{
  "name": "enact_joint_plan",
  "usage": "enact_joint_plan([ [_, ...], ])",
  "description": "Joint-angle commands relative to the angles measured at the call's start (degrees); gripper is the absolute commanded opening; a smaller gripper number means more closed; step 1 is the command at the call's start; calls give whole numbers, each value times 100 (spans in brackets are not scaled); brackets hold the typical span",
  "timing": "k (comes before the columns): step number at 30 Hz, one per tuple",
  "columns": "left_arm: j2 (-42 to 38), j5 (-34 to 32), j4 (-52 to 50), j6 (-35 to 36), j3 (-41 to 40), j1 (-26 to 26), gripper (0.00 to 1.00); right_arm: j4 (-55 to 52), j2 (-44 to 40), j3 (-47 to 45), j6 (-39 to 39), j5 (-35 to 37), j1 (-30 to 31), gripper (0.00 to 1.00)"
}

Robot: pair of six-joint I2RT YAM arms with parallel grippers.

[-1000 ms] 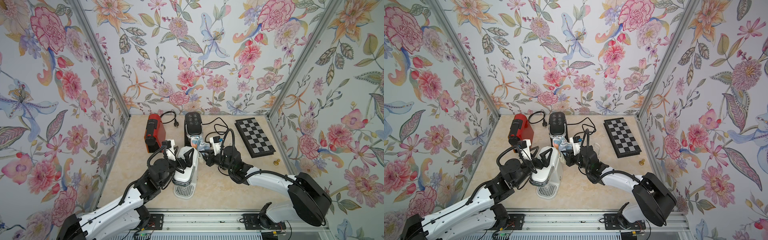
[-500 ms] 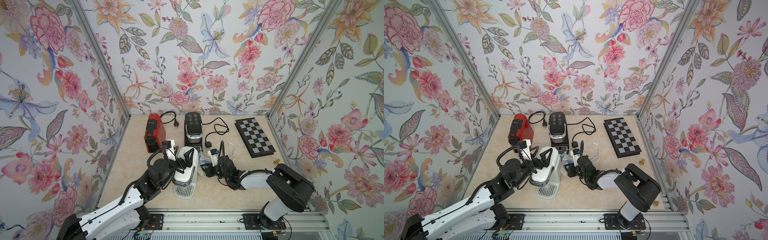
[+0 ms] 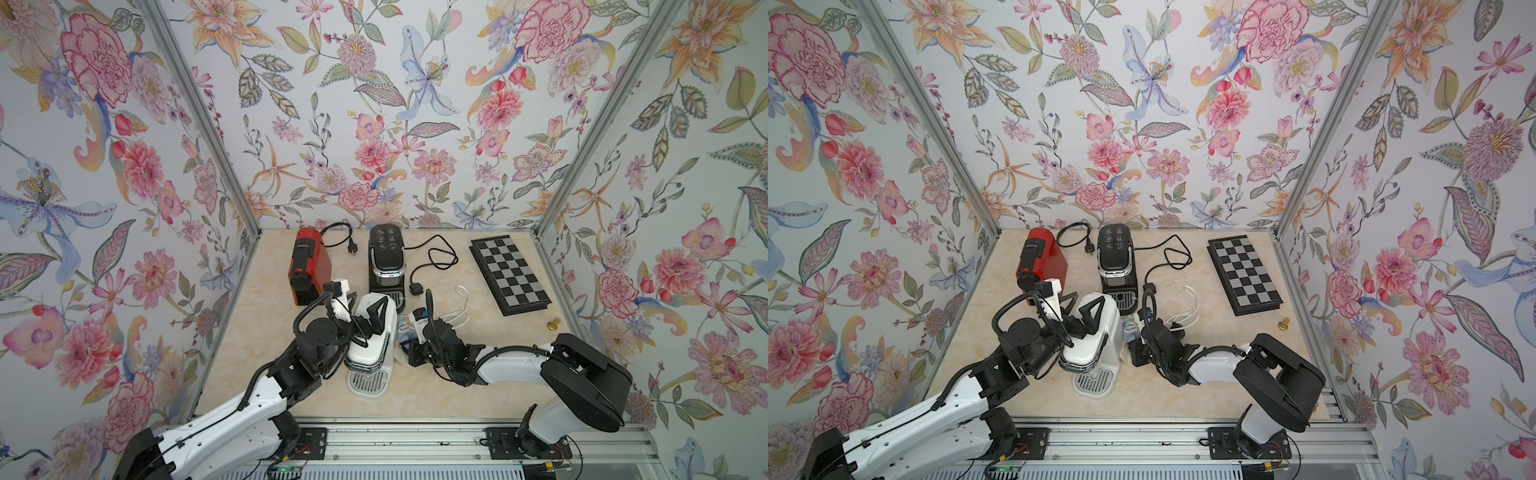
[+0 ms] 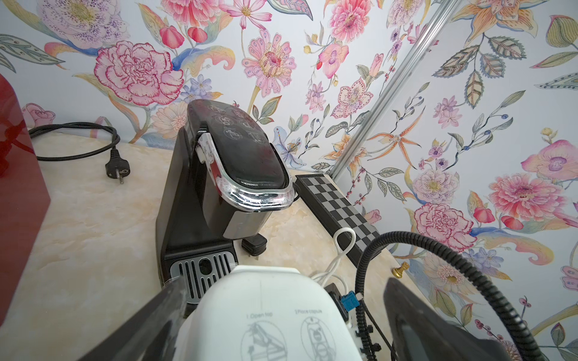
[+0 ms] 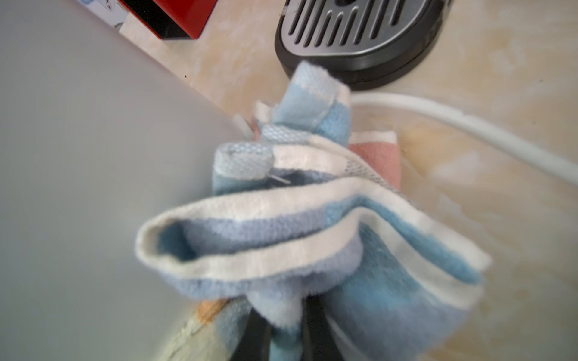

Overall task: Wipe the surface of a coffee machine
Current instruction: Wipe the dirt from the surface of the coffee machine.

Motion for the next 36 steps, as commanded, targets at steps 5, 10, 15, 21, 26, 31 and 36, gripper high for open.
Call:
enact_joint_plan([
  [5,291,328,-925,-147,-456,-51,99,-220,-113,-52,191,-688,488,0],
  [10,226,323,-909,-160,-495,-51,99,-142,-495,-340,393,-745,663,0],
  [15,167,307,-903,-161,-494,-51,99,-602,-893,-410,343,-1117,696,0],
  [21,138,324,-829,-213,-521,-51,99,-288,-607,-465,428,-1918,748,0],
  [26,-24,305,-808,-258,-570,-51,99,196,-250,-461,681,-2398,785,0],
  [31,-163,249,-881,-213,-584,-51,99,284,58,-261,693,-2460,1037,0],
  [36,-193,246,-900,-191,-563,-51,99,309,128,-212,707,-2605,1070,0],
])
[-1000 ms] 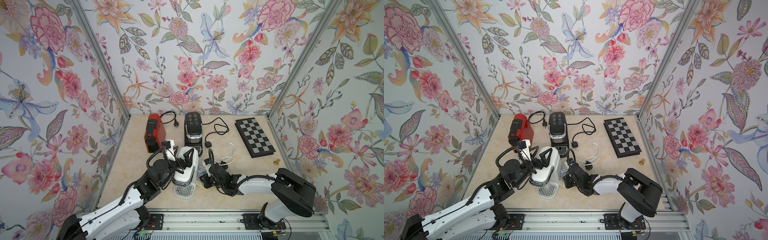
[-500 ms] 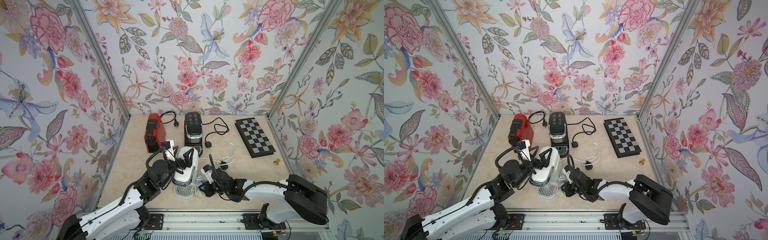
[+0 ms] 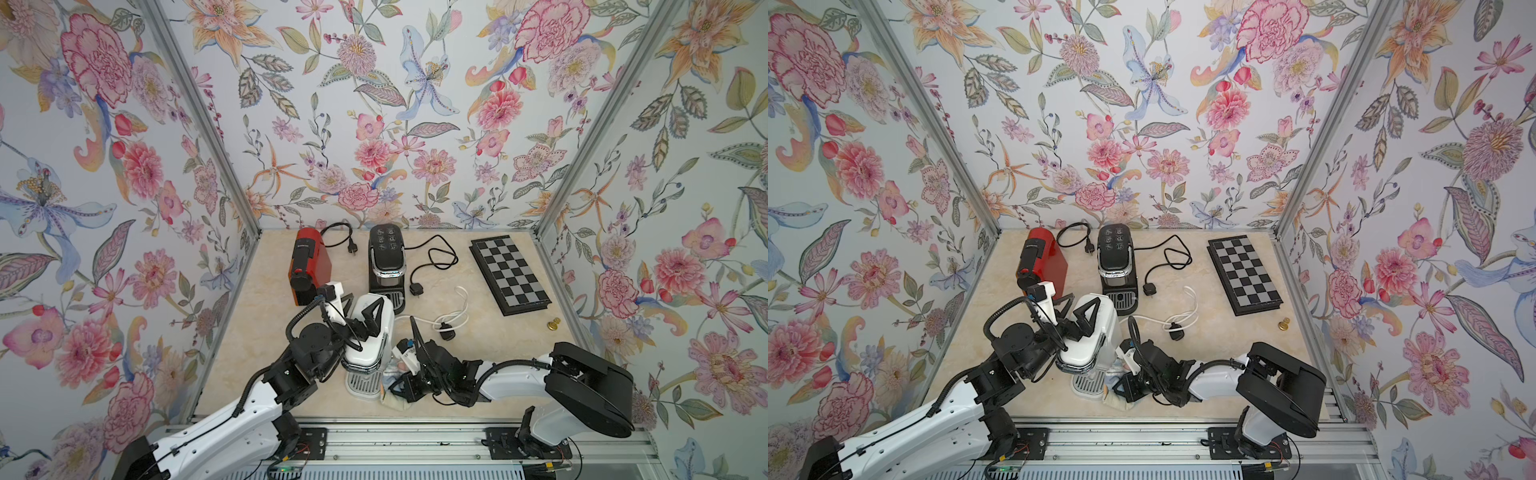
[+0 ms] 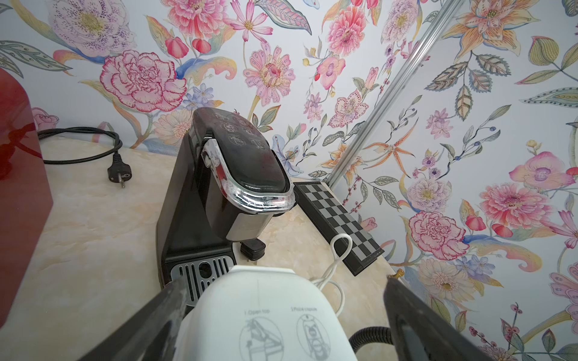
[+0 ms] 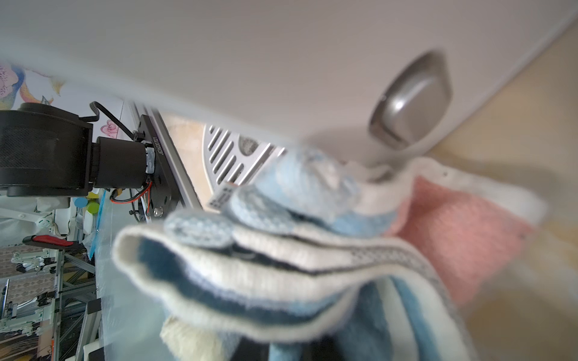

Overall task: Wipe the surface of a coffee machine
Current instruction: Wipe the dirt from the surface of the coffee machine.

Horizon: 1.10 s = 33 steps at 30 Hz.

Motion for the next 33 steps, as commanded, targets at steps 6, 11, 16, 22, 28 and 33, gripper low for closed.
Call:
enact_joint_plan([
  [6,224,321,-935,-117,-337,-62,99,-99,-368,-119,60,-73,211,0],
  [11,262,322,-912,-86,-325,-62,99,-334,-1505,-351,-57,582,-61,0],
  [16,395,381,-894,-38,-230,-59,99,-1141,-2611,-76,-350,1205,-309,0],
  [22,375,406,-812,-89,-298,-62,99,-1453,-3310,304,-589,1391,-614,0],
  [28,288,348,-876,-86,-316,-62,99,-1081,-2948,282,-569,1213,-661,0],
  [33,245,351,-887,-113,-329,-62,99,-536,-2927,326,-593,1112,-474,0],
])
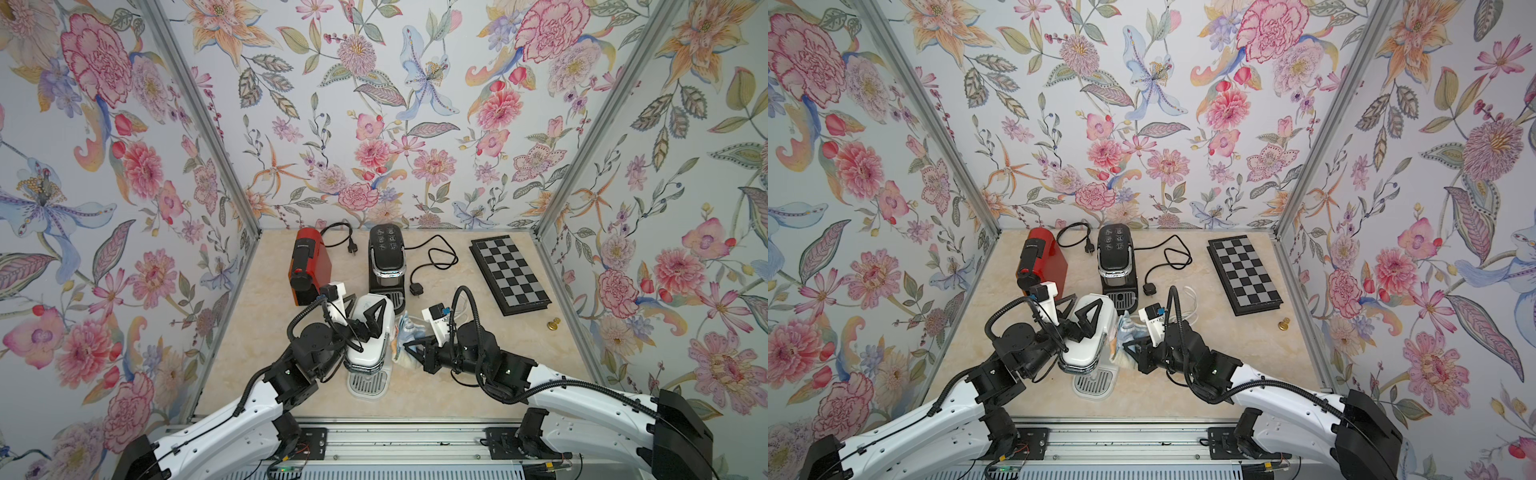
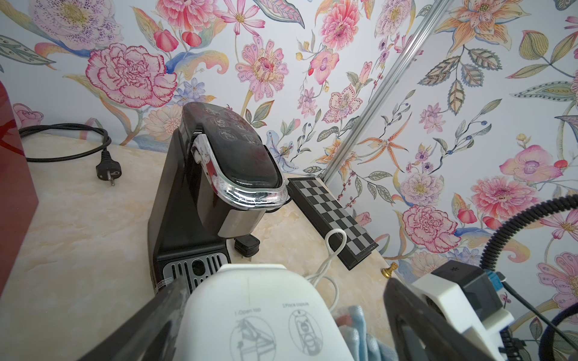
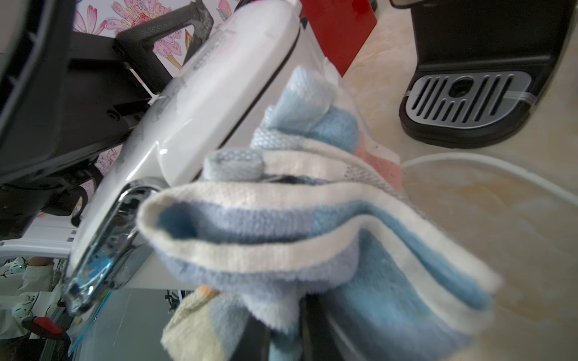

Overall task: Wipe the surface of a coffee machine
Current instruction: Wipe the dirt from the surface of the coffee machine.

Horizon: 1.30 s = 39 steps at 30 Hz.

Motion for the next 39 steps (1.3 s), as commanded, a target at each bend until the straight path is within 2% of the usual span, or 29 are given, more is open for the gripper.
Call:
enact_joint_plan([
  [1,190,193,-913,-102,-346,-57,99,486,-131,180,-229,7,262,0],
  [4,206,202,-913,-64,-292,-57,99,211,-32,434,-430,136,644,0],
  [9,204,266,-929,-52,-209,-57,99,390,274,420,-318,62,1106,0],
  [12,138,266,-952,-29,-156,-59,99,299,233,387,-252,245,1328,0],
  [16,127,234,-1107,149,75,-59,99,54,-197,209,-254,624,1300,0],
  [20,157,42,-1558,646,636,-12,99,-525,-639,486,-604,899,1102,0],
  [24,280,385,-1924,1071,1257,439,99,-871,-802,795,-868,1000,919,0],
  [29,398,988,-1871,1288,1722,964,99,-1074,-665,1157,-1099,865,678,0],
  [33,586,773,-2401,1227,2185,1322,99,-1267,-212,1777,-1480,667,681,0],
  [39,725,662,-3165,864,2541,2204,99,-1909,818,2819,-2112,286,576,0],
])
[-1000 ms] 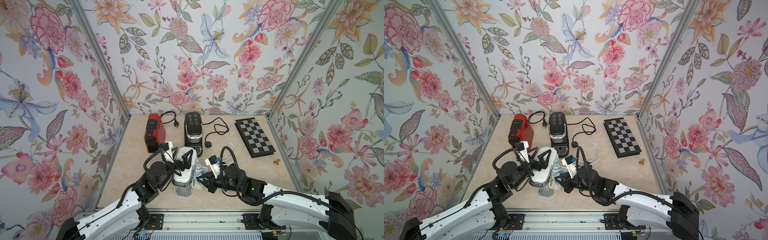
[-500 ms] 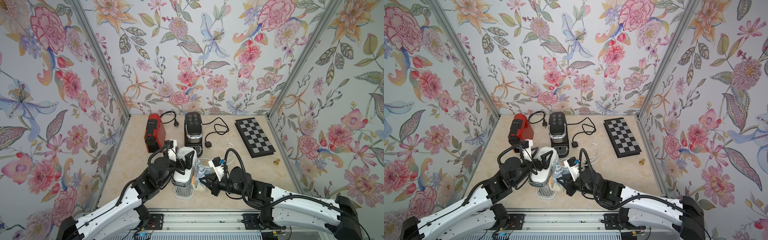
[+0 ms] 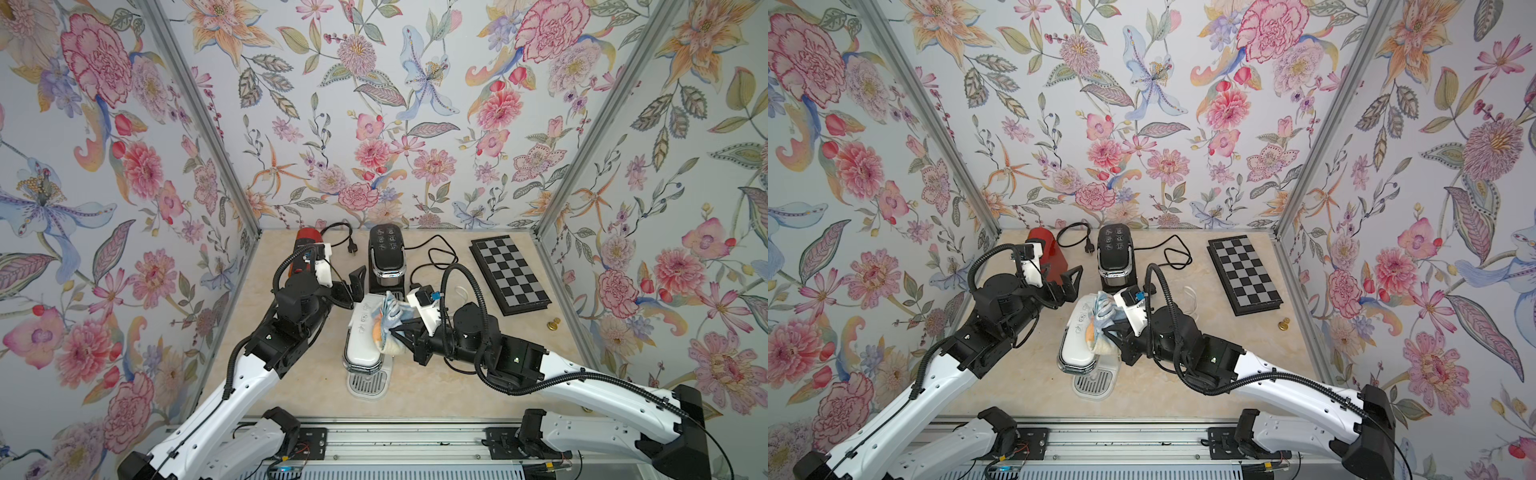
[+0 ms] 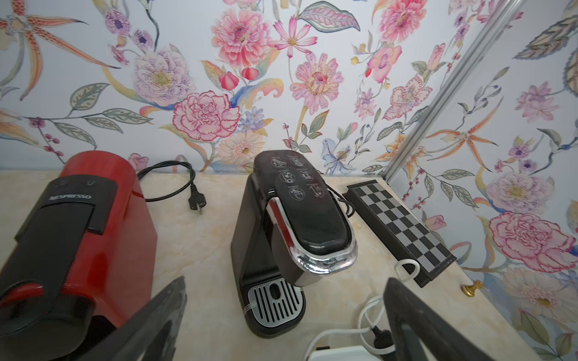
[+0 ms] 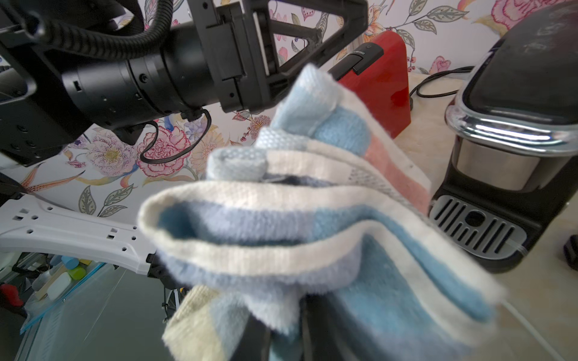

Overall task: Wipe the surface of a coffee machine
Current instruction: Wipe the dirt from the surface of the coffee machine.

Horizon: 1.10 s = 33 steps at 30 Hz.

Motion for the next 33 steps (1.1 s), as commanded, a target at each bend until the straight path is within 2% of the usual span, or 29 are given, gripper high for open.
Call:
enact_joint_plan([
  [1,-63,-73,-617,-189,104,366,99,-611,547,605,-626,-289,-76,0],
  [6,-371,143,-624,-289,-233,763,99,-1195,991,1004,-939,-450,115,0],
  [14,-700,379,-814,-635,-432,1615,99,-1637,750,888,-1176,-884,686,0],
  [17,-721,542,-791,-683,-474,1882,99,-1696,813,939,-1214,-664,727,0],
  [21,-748,770,-648,-757,-582,2020,99,-1679,1065,1071,-1342,-563,297,0],
  [27,-845,914,-608,-791,-673,2082,99,-1641,1718,1442,-1540,-1022,-916,0],
  [33,-896,903,-681,-761,-703,2111,99,-1633,2099,1837,-1810,-1499,-1274,0],
])
